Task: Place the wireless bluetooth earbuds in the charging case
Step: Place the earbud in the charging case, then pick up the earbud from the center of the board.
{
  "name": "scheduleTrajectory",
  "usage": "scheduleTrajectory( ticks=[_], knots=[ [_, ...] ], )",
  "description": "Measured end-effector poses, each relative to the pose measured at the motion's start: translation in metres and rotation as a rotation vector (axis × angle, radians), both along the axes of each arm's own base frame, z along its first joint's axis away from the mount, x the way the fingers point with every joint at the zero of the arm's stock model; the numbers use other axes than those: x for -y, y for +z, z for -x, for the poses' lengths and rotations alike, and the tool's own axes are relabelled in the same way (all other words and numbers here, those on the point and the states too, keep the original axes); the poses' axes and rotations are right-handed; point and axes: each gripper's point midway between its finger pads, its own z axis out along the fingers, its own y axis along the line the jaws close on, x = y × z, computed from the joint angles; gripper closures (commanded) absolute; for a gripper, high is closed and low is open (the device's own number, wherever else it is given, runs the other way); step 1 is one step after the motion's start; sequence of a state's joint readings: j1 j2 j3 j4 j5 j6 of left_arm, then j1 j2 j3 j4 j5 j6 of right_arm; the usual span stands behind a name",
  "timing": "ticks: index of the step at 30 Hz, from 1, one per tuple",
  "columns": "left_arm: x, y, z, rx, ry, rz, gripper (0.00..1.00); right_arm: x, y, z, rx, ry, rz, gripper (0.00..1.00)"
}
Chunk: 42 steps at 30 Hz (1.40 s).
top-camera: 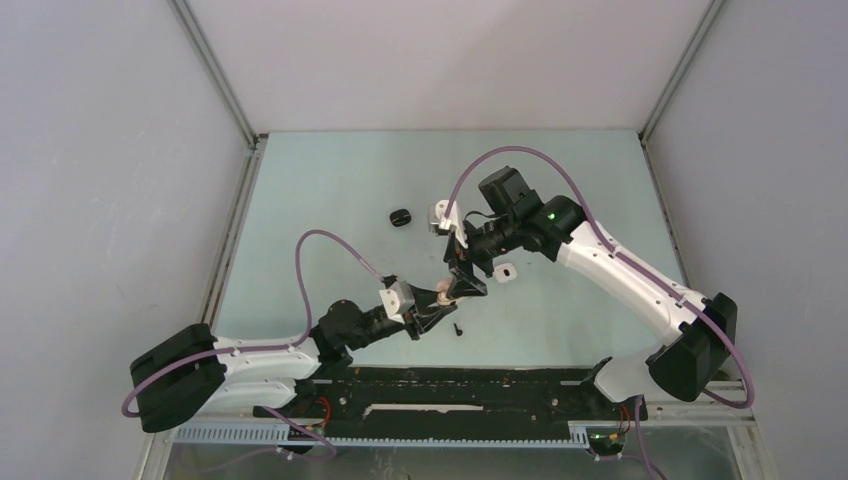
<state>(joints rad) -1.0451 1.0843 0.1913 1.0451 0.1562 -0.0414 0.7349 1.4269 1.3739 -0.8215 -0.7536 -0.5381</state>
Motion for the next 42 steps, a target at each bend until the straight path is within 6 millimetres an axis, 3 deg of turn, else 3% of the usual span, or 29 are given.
scheduleTrajectory(
  ticks=[17, 20, 26, 30, 34, 38, 42],
  knots=[
    [0.003, 0.004, 0.007, 0.012, -0.04, 0.013, 1.0, 0.009, -0.004, -0.013, -0.007, -0.045, 0.015, 0.21],
    [0.002, 0.006, 0.006, 0.015, -0.037, 0.019, 1.0, 0.014, 0.005, -0.011, -0.018, -0.044, -0.021, 0.2],
    [0.002, 0.007, 0.004, 0.006, -0.024, 0.026, 1.0, 0.04, 0.046, -0.015, -0.01, -0.075, -0.162, 0.2],
    [-0.003, 0.013, -0.002, -0.019, 0.025, 0.056, 1.0, 0.048, 0.052, -0.025, -0.041, -0.101, -0.208, 0.3],
    [-0.024, 0.044, -0.01, -0.022, 0.121, 0.144, 1.0, 0.044, 0.028, -0.05, -0.096, -0.181, -0.191, 0.47],
    [-0.055, 0.079, -0.015, -0.003, 0.226, 0.254, 1.0, 0.027, -0.021, -0.077, -0.138, -0.23, -0.108, 0.52],
    [-0.08, 0.088, -0.018, -0.013, 0.308, 0.288, 1.0, 0.007, -0.065, -0.095, -0.121, -0.216, -0.043, 0.58]
  ],
)
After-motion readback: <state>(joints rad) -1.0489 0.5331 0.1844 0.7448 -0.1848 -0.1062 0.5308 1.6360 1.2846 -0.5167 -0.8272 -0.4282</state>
